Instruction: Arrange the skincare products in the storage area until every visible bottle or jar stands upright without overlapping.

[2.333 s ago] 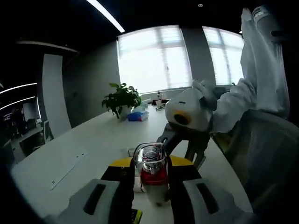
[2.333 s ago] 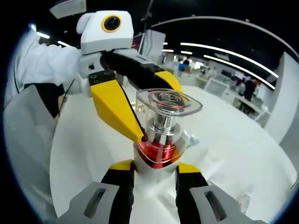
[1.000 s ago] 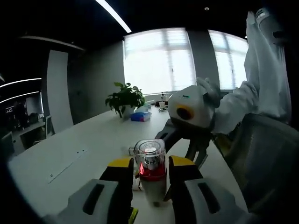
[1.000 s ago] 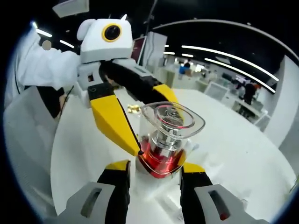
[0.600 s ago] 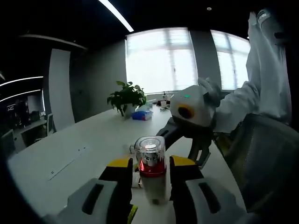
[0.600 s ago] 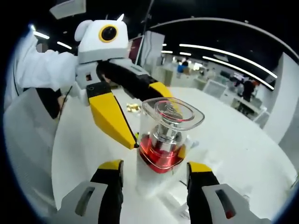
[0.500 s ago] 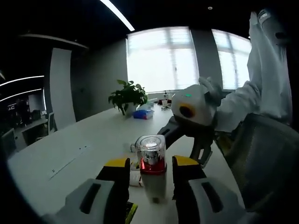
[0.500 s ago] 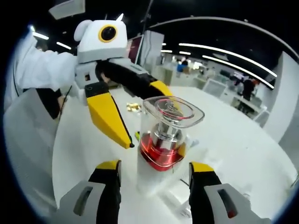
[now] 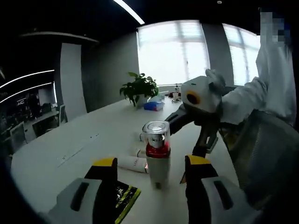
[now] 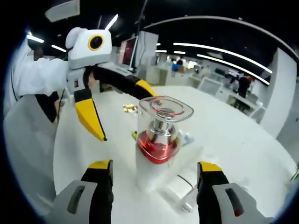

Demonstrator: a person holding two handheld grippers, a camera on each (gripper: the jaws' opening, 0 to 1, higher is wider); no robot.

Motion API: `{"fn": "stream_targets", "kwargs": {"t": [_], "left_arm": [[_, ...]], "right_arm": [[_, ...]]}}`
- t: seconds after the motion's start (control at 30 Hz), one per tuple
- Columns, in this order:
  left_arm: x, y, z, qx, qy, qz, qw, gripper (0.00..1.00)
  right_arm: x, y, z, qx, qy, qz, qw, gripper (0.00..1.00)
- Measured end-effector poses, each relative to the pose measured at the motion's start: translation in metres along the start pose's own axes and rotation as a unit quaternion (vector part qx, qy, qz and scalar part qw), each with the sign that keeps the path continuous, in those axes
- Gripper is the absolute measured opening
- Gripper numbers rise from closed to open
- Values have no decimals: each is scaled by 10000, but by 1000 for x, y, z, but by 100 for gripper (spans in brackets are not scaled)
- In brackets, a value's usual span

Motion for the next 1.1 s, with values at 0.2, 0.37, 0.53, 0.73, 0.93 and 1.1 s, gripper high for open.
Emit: {"fn": "stream_targets", "kwargs": {"t": [0.2,0.37,0.53,0.73,0.93,1.1], "left_arm": [[5,-4,-14,201,304,-90,9993,67],[17,-8,-27,200,486,-178,9985,70],[22,-18,-36,305,518,-258,9979,78],[17,-23,-43,440,678,-309,9962,85],[19,-28,-54,601,869,-392,9936,95],[19,-27,-62,620,958,-489,9923,99]], "right_arm": [[1,1,-7,21,-71,43,10000,77],[2,1,-12,12,-115,110,9999,80],[4,0,-17,20,-145,196,9997,82],[3,-1,-25,54,-268,302,9992,89],[2,1,-31,-3,-369,364,9987,92],[4,1,-34,7,-424,393,9983,99]]}}
Point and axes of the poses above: the point that each gripper's makers call its tool centre point, and the gripper's own axes: z roughly forward along the fingers, x roughly to its left, y roughly out of its top, the point moved 2 cm from there along -z, roughly backward along the fingers
